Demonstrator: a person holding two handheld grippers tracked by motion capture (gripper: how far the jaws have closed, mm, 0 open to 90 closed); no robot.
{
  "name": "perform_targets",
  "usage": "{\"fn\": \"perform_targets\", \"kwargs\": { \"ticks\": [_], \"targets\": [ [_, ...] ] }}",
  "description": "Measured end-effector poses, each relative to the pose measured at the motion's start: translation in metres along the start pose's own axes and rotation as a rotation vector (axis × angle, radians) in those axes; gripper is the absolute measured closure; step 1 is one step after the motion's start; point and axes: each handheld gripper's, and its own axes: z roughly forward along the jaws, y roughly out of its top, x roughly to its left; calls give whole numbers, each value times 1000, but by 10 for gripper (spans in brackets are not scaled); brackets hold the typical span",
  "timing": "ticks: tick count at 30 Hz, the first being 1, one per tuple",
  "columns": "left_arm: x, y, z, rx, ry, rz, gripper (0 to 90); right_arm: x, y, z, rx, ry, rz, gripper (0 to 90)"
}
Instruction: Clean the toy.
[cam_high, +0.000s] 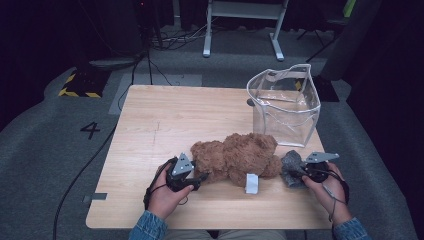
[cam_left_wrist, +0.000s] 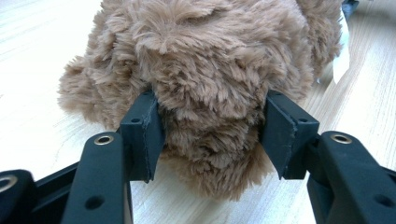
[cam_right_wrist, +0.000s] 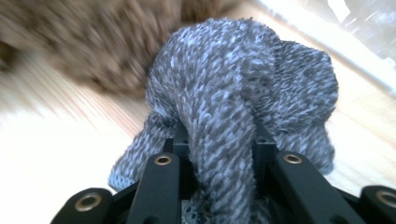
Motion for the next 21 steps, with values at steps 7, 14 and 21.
{"fn": "perform_targets", "kwargs": {
  "ticks": [7,14,21],
  "targets": [
    [-1,1,2,2,1,4,468,42,45,-74,-246,-12,-153,719],
    [-3,4,0,34,14,33,743,108,101,-80,-325,98,-354,717],
    [-6,6,-5,44,7,35,858,165,140,-23,-312,227,-493,717]
  ]
}}
